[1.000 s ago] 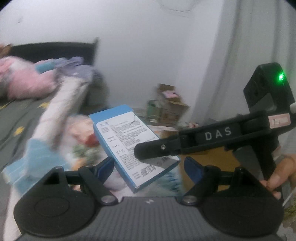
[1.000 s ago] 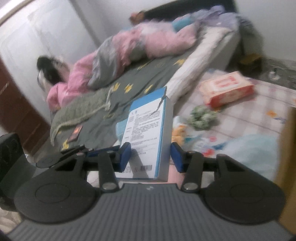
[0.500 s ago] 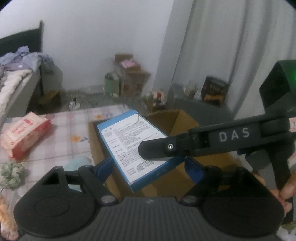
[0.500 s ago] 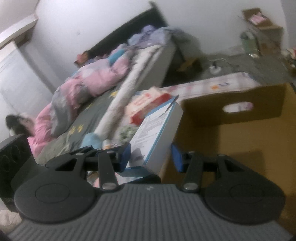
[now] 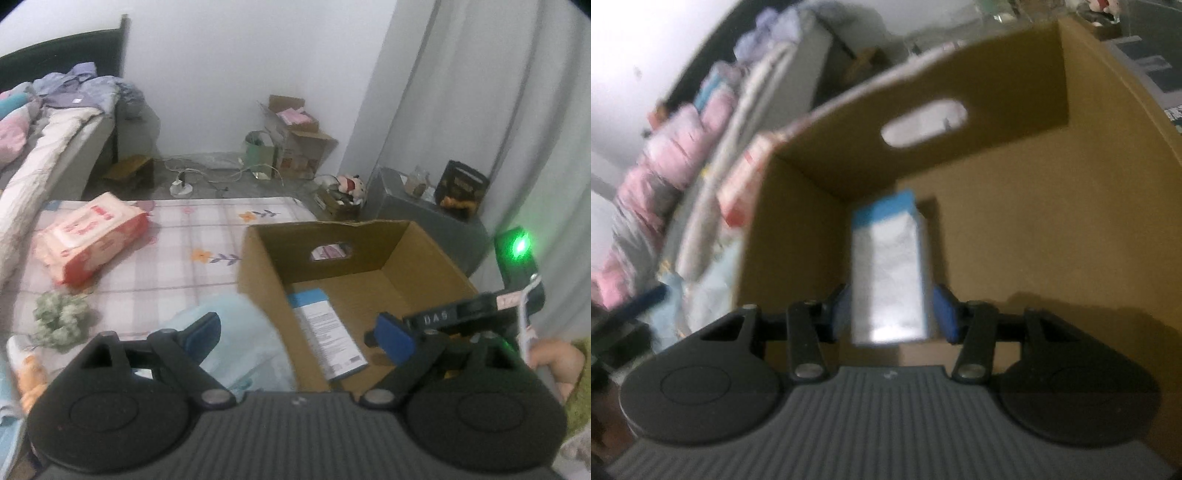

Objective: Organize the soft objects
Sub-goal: 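Lower the medicine box into the cardboard box and open the right gripper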

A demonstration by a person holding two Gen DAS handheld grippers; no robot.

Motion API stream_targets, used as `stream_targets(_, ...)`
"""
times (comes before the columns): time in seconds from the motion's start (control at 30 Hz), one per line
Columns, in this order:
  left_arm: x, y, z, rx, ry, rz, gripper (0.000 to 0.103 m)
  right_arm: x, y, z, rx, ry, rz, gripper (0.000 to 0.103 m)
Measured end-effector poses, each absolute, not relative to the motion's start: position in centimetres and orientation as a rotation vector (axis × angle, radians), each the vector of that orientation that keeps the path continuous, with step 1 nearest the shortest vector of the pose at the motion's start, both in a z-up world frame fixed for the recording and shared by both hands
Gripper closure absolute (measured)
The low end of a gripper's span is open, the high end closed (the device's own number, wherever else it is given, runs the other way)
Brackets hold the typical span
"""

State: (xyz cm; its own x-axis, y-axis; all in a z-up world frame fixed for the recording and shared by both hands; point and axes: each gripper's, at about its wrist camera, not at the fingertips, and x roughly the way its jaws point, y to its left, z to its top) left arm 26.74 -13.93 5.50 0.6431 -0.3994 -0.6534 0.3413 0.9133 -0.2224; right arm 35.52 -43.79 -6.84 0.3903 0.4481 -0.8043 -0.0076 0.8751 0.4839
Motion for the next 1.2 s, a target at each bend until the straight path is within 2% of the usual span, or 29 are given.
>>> stream_targets(0.07,25.6,-12.6,5.5,-0.083,0.758,-0.407,0.008,35.7,-43.0,-7.8,0.413,1.196,0.304,0.048)
stream_targets(0.23,22.5,-10.4,4.2,-0.025,0.767,-0.36,0.008,36.2,-40.1,-9.9,0.316,1.29,0.277,0.048)
stream_targets(0.4,20.4,-8.0,2.8,0.007,0.788,-0.328,0.008,37.7,-38.2,-10.5,0.292,1.259,0.261,0.055)
stream_targets(0.97,16.3,0.0,0.5,-0.157,0.823,-0.162,0.008,41.5,-35.3,-11.0,0.356,1.188,0.171,0.057)
stream_targets(1.2,15.1,1.1,0.4,-0.167,0.803,-0.148,0.008,39.3,-36.5,-8.9,0.394,1.182,0.156,0.056)
